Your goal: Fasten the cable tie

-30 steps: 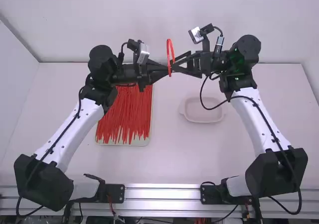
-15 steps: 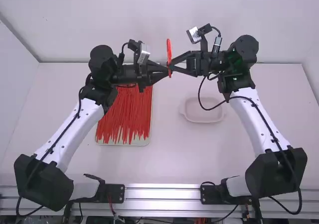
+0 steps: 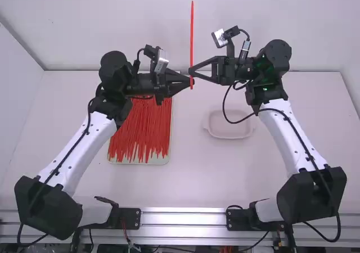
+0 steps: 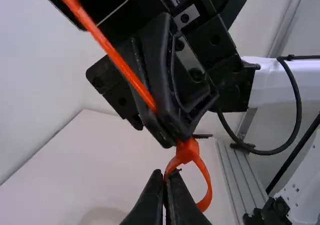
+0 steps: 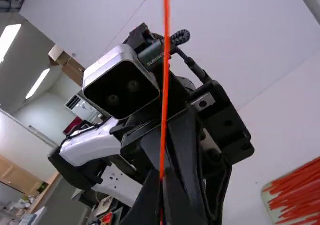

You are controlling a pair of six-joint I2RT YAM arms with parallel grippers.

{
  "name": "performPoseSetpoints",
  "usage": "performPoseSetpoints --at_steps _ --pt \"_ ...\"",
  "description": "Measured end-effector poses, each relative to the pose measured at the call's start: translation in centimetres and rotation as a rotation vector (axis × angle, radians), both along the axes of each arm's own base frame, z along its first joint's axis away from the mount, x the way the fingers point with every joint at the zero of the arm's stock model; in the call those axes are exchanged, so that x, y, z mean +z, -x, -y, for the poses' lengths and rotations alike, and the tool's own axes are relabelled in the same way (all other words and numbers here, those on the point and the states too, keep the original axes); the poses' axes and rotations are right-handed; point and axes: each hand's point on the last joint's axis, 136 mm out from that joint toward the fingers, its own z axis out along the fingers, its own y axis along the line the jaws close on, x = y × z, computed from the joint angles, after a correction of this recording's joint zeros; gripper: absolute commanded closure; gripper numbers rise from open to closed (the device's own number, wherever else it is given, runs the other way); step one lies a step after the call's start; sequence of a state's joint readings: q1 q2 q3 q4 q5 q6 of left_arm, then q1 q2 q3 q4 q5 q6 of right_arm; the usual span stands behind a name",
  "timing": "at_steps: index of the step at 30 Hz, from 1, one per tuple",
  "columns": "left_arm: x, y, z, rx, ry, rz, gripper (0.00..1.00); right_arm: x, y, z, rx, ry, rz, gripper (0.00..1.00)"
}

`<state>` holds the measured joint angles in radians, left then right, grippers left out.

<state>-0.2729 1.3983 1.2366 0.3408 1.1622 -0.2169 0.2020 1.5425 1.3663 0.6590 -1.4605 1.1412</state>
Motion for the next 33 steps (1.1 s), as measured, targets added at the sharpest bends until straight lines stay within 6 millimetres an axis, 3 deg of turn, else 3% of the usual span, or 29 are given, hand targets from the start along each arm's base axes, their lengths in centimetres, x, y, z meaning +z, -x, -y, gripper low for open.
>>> performPoseSetpoints --at_steps 8,9,10,11,12,17,22,33 --pt "-0.1 0.0 0.0 0.000 -0.002 -0.009 0.96 0.0 0.0 0.0 0.002 0.001 -0.001 1.00" --pt "-0.1 0.0 0.0 0.000 -0.003 -0.009 0.86 0.0 0.0 0.0 0.002 0.001 -0.001 1.00" --pt "-0.2 -0.1 0.0 0.004 -0.004 -0.012 0.63 0.0 0.0 0.0 0.002 0.001 -0.001 1.00" --pt "-0.3 -0.2 0.0 0.009 -0.006 -0.021 0.11 0.0 0.0 0.1 0.003 0.002 0.003 1.00" --pt "-0.4 -0.2 0.0 0.013 -0.007 -0.026 0.01 0.0 0.1 0.2 0.006 0.003 0.005 1.00" --pt "-1.2 -1.3 -0.3 0.076 -0.020 -0.087 0.01 -0.3 -0.1 1.3 0.007 0.017 0.015 1.00" --pt "-2.4 -1.7 -0.4 0.102 -0.043 -0.157 0.01 -0.7 -1.9 3.9 -0.072 0.023 -0.013 1.00" --pt "-4.7 -3.0 -2.7 0.174 -0.093 -0.247 0.01 -5.5 -5.8 9.0 -0.284 0.055 -0.226 1.00"
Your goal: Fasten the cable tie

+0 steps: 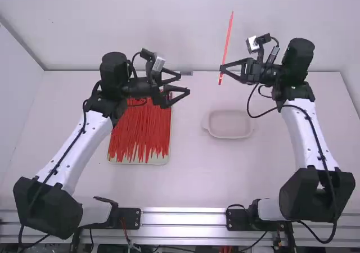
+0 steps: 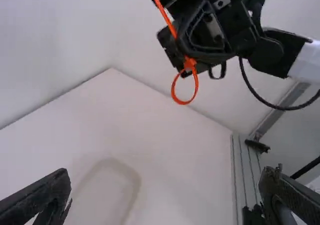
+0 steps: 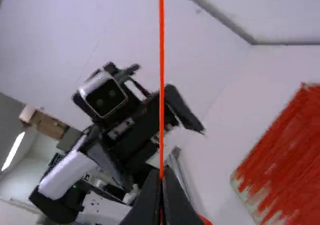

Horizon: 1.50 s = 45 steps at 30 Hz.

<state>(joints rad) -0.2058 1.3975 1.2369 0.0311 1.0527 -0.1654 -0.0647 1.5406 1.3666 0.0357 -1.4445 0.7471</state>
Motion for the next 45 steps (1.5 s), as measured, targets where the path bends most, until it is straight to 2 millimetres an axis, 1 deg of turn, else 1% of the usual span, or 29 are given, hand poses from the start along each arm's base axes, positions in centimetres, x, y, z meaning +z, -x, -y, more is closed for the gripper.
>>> performPoseSetpoints --at_steps 1,2,4,6,7,9,11,13,14,15,17,20,24,25,27,28,30,31,34,40,41,45 --pt "-0.2 -0.1 -0.2 0.006 -0.002 -0.009 0.01 -0.5 -0.2 0.3 -0.020 0.007 -0.016 1.00" --pt "-0.6 -0.4 -0.8 0.024 -0.010 -0.029 0.01 -1.6 -0.6 0.9 -0.063 0.025 -0.043 1.00" --pt "-1.0 -0.7 -1.4 0.043 -0.017 -0.053 0.01 -3.1 -1.2 1.8 -0.123 0.059 -0.081 1.00" --pt "-1.5 -1.1 -2.4 0.071 -0.024 -0.079 0.01 -5.4 -1.8 2.8 -0.211 0.133 -0.120 1.00" --pt "-1.7 -1.2 -2.8 0.081 -0.027 -0.089 0.01 -6.6 -2.1 3.3 -0.252 0.180 -0.136 1.00" --pt "-2.1 -1.5 -3.4 0.099 -0.031 -0.111 0.01 -8.2 -2.3 3.8 -0.300 0.249 -0.163 1.00" --pt "-2.7 -1.7 -4.5 0.127 -0.038 -0.148 0.01 -11.0 -2.5 4.5 -0.371 0.388 -0.203 1.00" --pt "-3.1 -1.9 -5.0 0.143 -0.044 -0.169 0.01 -12.3 -2.5 4.8 -0.405 0.468 -0.216 1.00" --pt "-3.7 -2.0 -5.5 0.167 -0.056 -0.195 0.01 -13.3 -2.5 5.0 -0.427 0.527 -0.227 1.00" --pt "-3.9 -2.1 -5.6 0.176 -0.061 -0.206 0.01 -13.6 -2.5 5.1 -0.433 0.550 -0.230 1.00" --pt "-5.2 -2.4 -6.4 0.231 -0.093 -0.255 0.01 -15.1 -2.3 5.3 -0.462 0.657 -0.238 1.00" --pt "-6.5 -2.7 -7.1 0.289 -0.133 -0.302 0.01 -16.1 -2.3 5.5 -0.489 0.750 -0.222 1.00" --pt "-7.1 -3.3 -7.7 0.341 -0.159 -0.306 0.01 -17.1 -3.1 5.7 -0.540 0.826 -0.179 1.00" --pt "-7.3 -3.4 -7.8 0.350 -0.163 -0.304 0.01 -17.7 -3.2 5.8 -0.552 0.841 -0.178 1.00" --pt "-8.4 -3.5 -8.1 0.365 -0.176 -0.323 0.01 -19.8 -3.1 5.9 -0.570 0.869 -0.191 1.00" --pt "-8.5 -3.4 -8.1 0.366 -0.177 -0.325 0.01 -19.9 -3.1 5.9 -0.572 0.870 -0.192 1.00" --pt "-9.3 -3.5 -8.1 0.371 -0.184 -0.342 0.01 -21.9 -2.9 6.0 -0.588 0.884 -0.203 1.00" --pt "-9.5 -3.7 -8.2 0.374 -0.185 -0.341 0.01 -22.8 -2.8 6.0 -0.598 0.889 -0.211 1.00" --pt "-9.6 -4.3 -8.2 0.383 -0.182 -0.330 0.01 -24.3 -2.9 6.4 -0.630 0.900 -0.207 1.00" --pt "-9.4 -5.4 -8.1 0.396 -0.147 -0.331 0.01 -27.0 -2.9 7.2 -0.688 0.911 -0.203 1.00" --pt "-9.4 -5.4 -8.1 0.393 -0.145 -0.331 0.01 -27.2 -2.9 7.2 -0.689 0.912 -0.206 1.00" --pt "-9.4 -5.2 -7.8 0.375 -0.131 -0.344 0.01 -30.1 -3.3 7.2 -0.672 0.933 -0.266 1.00"
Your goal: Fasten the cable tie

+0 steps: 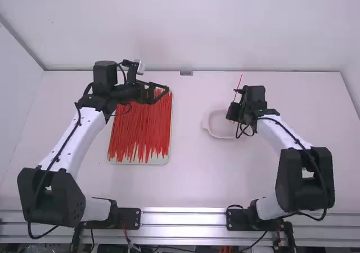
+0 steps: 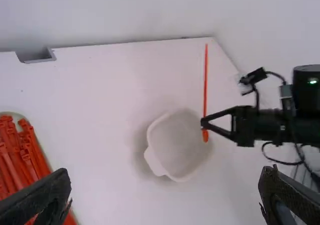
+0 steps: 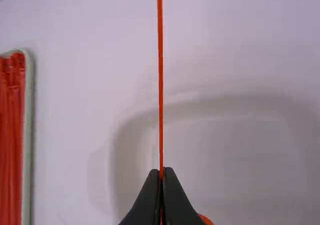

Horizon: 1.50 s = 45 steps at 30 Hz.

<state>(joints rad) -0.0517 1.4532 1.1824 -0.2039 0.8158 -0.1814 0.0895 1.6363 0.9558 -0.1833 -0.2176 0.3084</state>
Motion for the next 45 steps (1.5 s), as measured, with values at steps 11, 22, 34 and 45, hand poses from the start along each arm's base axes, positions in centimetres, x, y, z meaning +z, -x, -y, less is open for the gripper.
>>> performPoseSetpoints --at_steps 11,22,34,45 --pt "-0.1 0.2 0.1 -0.006 0.009 -0.014 0.01 -4.4 0.4 -0.8 0.017 0.018 -0.098 1.00" --pt "0.0 0.3 0.2 -0.012 0.012 -0.013 0.01 -5.0 1.3 -0.6 0.003 0.007 -0.147 0.01" --pt "2.5 2.9 0.7 -0.067 0.050 0.008 0.01 1.9 4.9 -0.9 0.005 -0.099 -0.138 0.01" --pt "4.8 4.8 -0.2 -0.011 0.015 0.064 0.05 8.4 8.1 -2.6 0.075 -0.117 -0.014 0.05"
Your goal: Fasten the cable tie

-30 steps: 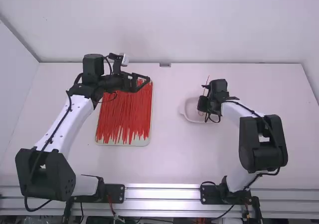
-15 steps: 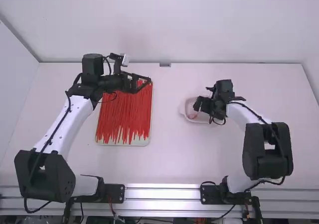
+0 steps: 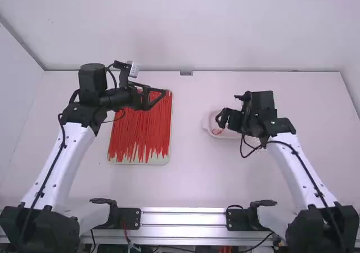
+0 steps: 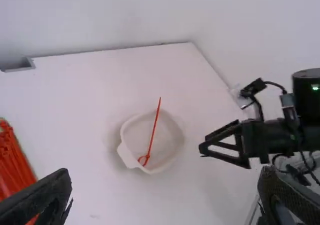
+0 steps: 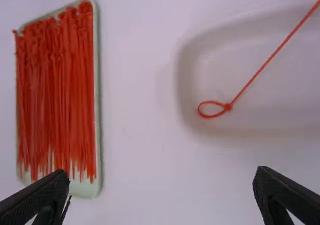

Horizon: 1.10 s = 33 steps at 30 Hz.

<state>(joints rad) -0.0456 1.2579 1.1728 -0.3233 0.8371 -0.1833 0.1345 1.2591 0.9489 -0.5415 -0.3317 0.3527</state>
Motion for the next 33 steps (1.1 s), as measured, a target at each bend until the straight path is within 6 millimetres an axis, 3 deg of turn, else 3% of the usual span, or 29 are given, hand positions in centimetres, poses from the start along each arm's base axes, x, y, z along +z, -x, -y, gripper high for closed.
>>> performPoseSetpoints --at_steps 5,12,22,30,33 --pt "-0.6 -0.4 -1.9 0.068 -0.040 0.052 0.10 -0.3 -0.3 2.4 -0.052 0.045 0.056 0.10" --pt "0.5 0.4 -3.1 0.125 -0.125 0.232 0.21 -0.4 -0.4 6.5 -0.125 0.163 0.176 0.22" --pt "0.8 2.0 -5.4 0.272 -0.214 0.423 0.41 0.6 0.5 9.2 -0.131 0.376 0.423 0.43" --pt "-2.5 4.5 -8.1 0.431 -0.290 0.428 0.60 1.2 1.9 9.8 -0.159 0.429 0.611 0.62" --pt "-4.4 5.4 -9.4 0.506 -0.324 0.419 0.68 -0.1 3.2 9.8 -0.161 0.434 0.626 0.70"
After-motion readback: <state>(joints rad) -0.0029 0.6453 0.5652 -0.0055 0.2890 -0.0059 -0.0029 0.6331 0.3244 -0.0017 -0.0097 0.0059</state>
